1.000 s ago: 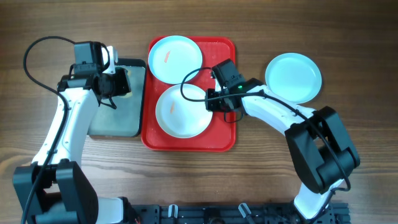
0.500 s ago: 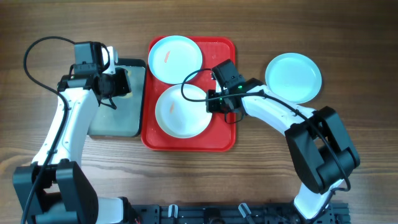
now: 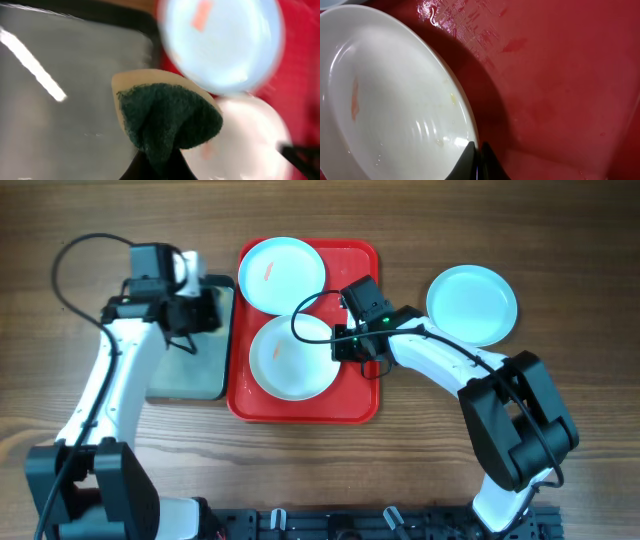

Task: Clean dirty plates on tray and stack at the side
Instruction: 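Lower the sponge onto the white plate with left gripper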

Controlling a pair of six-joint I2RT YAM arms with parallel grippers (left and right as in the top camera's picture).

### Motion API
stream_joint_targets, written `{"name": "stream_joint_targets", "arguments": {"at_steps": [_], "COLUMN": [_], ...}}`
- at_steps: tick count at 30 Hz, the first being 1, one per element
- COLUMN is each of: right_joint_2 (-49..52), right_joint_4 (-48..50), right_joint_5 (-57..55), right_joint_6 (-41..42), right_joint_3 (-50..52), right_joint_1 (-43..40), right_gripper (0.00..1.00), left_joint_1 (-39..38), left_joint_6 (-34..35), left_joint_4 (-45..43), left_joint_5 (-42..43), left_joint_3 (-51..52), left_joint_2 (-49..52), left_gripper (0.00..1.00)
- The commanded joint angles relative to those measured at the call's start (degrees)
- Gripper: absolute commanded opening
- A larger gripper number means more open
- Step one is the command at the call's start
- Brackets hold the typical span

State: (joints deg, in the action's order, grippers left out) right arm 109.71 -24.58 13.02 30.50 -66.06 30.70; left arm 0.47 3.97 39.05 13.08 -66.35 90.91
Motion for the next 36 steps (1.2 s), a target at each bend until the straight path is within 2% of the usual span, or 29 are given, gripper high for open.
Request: {"name": "stream_joint_targets", "arguments": {"at_steps": [1, 7, 13, 24, 36], "right_joint_2": [0.7, 0.7, 0.7, 0.7, 0.7], "right_joint_4": [0.33, 0.28, 0.28, 0.28, 0.28], "right_joint_5": [-0.81, -0.81, -0.79, -0.79, -0.79], "right_joint_6": [0.15, 0.13, 0.13, 0.11, 0.15], "right_joint_3": [-0.68, -0.68, -0.68, -0.68, -0.68], "right_joint_1": [-0.13, -0.13, -0.13, -0.13, -0.13], "right_gripper": [0.04, 0.04, 0.04, 0.04, 0.04], "left_joint_1": [-5.88, -13.92, -17.64, -18.32, -18.36], "left_joint_6": [3.56, 5.53, 5.53, 5.51, 5.42], "left_joint_4": [1.09, 1.25, 1.27, 1.49, -1.55], "left_joint_5": [6.88, 5.42, 0.52, -3.72, -4.04], "left_joint_3": [-1.22, -1.05, -1.05, -1.05, -1.05], "left_joint_2": [0.31, 0.39, 0.72, 4.81, 12.17], "left_gripper": [0.04, 0.04, 0.04, 0.04, 0.04]}}
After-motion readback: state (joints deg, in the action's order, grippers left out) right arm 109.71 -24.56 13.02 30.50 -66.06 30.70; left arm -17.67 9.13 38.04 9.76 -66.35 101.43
